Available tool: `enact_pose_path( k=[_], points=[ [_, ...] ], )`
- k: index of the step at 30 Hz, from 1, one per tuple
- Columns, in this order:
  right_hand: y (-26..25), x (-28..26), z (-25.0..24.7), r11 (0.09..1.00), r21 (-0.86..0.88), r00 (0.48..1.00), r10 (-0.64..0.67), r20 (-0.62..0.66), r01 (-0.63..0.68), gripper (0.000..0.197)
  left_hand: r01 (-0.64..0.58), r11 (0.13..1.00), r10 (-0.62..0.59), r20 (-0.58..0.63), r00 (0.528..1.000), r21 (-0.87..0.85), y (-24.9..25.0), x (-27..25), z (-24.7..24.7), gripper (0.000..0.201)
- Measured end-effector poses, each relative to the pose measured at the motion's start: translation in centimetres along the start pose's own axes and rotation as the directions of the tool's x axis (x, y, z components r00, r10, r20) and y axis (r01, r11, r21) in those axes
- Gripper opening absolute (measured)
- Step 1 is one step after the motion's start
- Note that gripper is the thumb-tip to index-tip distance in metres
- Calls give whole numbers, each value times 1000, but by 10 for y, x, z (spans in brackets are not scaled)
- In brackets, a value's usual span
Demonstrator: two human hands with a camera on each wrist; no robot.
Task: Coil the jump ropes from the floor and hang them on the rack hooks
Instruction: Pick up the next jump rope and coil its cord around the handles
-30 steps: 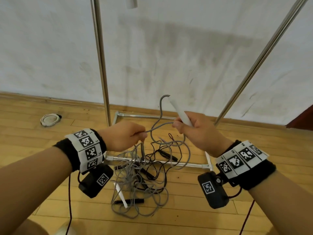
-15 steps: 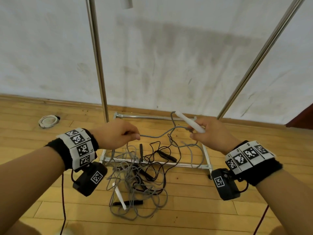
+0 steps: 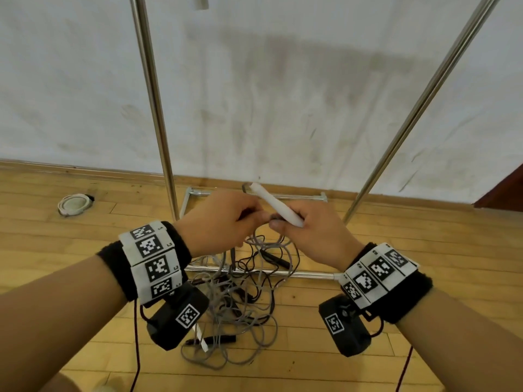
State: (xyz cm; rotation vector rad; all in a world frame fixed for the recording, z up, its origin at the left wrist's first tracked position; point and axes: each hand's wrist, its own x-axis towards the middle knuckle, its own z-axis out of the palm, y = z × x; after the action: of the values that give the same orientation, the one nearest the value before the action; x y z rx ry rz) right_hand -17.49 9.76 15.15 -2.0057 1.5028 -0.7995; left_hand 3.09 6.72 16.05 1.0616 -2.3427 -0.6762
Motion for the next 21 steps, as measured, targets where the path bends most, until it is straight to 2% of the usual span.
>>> enact_pose_path(
  k=[2,5,8,10,16,19,21],
  points=[
    [1,3,-5,1000,17,999,5,-52,-4,6,19,1000,-19,14,1000,24,-7,1,-1,27],
    [2,4,-15,999,26,992,-28,-127,31,11,87,996,-90,181,979,22,-27,1,-3,25],
    [6,5,-27,998,43,977,-40,-211,50,15,145,986,-165,369,915,82,-47,-6,-3,30],
    [11,5,-36,998,42,964,-33,-264,46,17,147,980,-194,451,871,137,-59,-11,-3,30],
    [22,2,-45,999,53,964,23,-267,-9,12,216,968,-249,433,866,125,-73,-11,-9,22],
    [32,1,-49,991,0,983,136,-123,-137,3,189,963,-247,351,903,192,-74,-10,-15,22],
    [36,-2,-46,976,-120,982,174,-74,-182,15,159,972,-206,311,928,172,-68,-8,-15,21]
  ],
)
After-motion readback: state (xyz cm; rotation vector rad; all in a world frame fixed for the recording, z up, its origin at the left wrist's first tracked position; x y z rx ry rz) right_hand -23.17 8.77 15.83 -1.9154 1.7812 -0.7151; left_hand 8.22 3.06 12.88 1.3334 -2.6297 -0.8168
